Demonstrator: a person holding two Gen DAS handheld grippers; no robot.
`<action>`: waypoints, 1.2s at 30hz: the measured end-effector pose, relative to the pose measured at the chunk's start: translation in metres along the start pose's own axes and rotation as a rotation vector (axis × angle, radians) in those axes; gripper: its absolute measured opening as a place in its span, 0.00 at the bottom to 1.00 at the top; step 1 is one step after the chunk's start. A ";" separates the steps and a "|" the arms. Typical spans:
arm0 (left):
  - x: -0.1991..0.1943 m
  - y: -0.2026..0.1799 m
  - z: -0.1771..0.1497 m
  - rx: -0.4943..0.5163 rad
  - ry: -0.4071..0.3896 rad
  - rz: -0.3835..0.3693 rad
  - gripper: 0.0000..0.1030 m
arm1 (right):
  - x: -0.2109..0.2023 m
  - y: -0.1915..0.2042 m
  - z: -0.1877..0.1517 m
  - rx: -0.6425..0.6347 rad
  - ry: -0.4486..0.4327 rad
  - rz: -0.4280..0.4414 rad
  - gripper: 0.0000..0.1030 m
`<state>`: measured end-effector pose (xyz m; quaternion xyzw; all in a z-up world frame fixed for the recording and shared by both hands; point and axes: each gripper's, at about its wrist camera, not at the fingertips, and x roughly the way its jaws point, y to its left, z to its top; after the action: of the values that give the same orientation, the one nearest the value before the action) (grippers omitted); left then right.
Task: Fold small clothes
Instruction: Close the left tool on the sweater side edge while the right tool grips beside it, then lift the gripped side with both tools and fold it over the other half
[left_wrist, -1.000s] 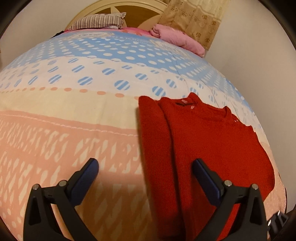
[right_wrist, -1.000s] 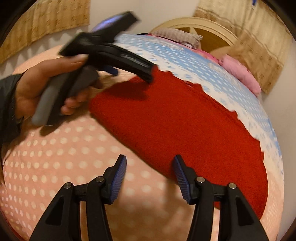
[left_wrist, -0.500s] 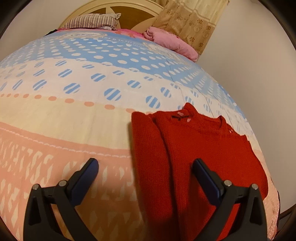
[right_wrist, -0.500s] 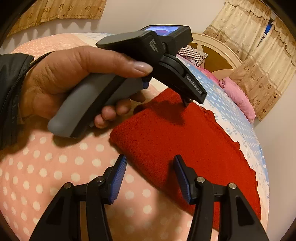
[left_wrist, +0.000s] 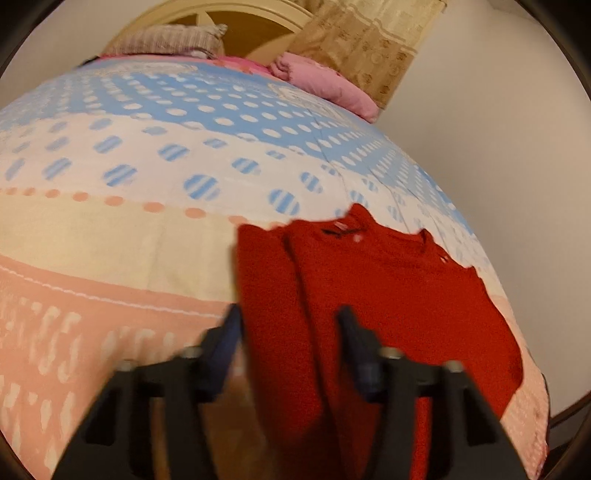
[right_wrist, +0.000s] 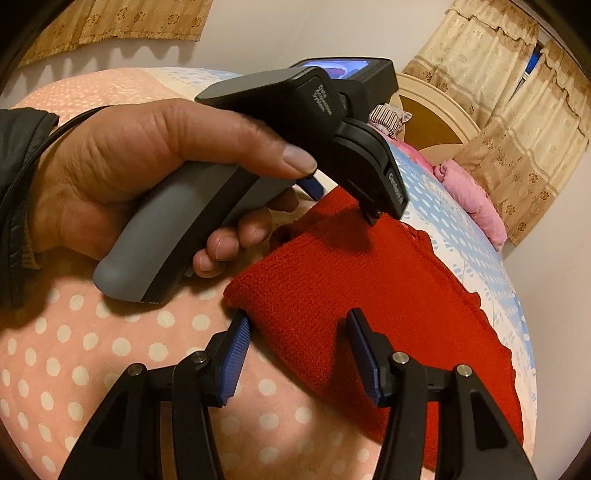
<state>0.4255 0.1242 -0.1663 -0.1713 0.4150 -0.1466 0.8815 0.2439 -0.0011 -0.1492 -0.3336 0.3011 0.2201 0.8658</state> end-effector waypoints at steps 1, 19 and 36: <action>0.000 -0.001 0.000 0.004 0.000 -0.009 0.36 | 0.000 0.002 0.001 -0.004 0.000 0.008 0.39; -0.018 -0.019 0.011 -0.097 -0.007 -0.114 0.13 | -0.037 -0.055 -0.022 0.263 -0.098 0.135 0.07; -0.022 -0.119 0.033 -0.001 -0.035 -0.182 0.13 | -0.060 -0.136 -0.069 0.554 -0.186 0.187 0.06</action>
<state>0.4240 0.0318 -0.0817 -0.2112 0.3824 -0.2227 0.8715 0.2540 -0.1531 -0.0900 -0.0339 0.2984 0.2381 0.9237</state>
